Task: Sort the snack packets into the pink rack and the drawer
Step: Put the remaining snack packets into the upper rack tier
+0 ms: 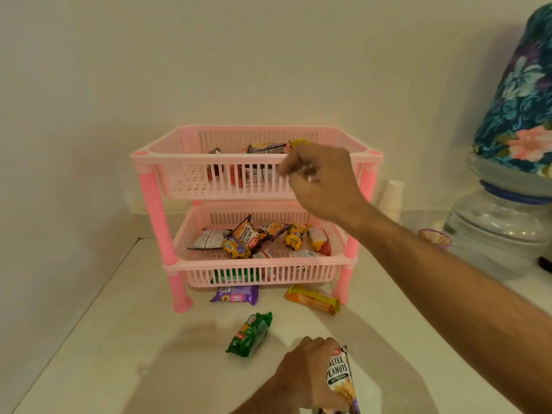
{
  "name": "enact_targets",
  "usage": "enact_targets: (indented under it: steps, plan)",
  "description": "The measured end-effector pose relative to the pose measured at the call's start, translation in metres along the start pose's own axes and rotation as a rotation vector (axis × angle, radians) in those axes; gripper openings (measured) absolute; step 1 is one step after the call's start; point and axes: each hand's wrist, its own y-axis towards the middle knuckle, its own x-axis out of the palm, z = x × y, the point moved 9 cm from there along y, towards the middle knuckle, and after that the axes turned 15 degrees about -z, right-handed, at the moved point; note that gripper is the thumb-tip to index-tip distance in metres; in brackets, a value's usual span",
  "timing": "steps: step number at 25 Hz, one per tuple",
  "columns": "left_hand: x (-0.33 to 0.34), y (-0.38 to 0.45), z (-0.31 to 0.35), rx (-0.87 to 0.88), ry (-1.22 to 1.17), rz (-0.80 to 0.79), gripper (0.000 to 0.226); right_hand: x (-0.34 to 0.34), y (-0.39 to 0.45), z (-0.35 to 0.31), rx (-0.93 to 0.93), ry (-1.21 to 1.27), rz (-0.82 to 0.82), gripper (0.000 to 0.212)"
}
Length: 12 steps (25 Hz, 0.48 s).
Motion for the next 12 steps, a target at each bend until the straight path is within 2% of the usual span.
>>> enact_targets:
  steps: [2, 4, 5, 7, 9, 12]
  plan:
    - [-0.025, -0.017, 0.006, 0.079, -0.040, 0.200, 0.084, 0.015, -0.028, 0.022, 0.132, 0.018, -0.147, 0.023]
    - [-0.059, -0.045, 0.020, 0.219, -0.075, 0.492, 0.085, 0.033, -0.052, 0.048, 0.294, 0.010, -0.340, 0.020]
    - [-0.077, -0.060, 0.026, 0.286, -0.085, 0.638, 0.083, 0.043, -0.064, 0.060, 0.375, 0.003, -0.458, 0.023]
    - [-0.108, -0.084, 0.030, 0.341, -0.096, 0.844, 0.075, 0.064, -0.086, 0.078, 0.506, 0.010, -0.694, 0.044]
    - [-0.135, -0.101, 0.028, 0.326, -0.111, 0.951, 0.076, 0.075, -0.098, 0.083, 0.574, 0.145, -0.796, 0.054]
    - [-0.156, -0.121, 0.025, 0.346, -0.106, 1.020, 0.092, 0.082, -0.095, 0.072, 0.539, 0.335, -0.815, 0.043]
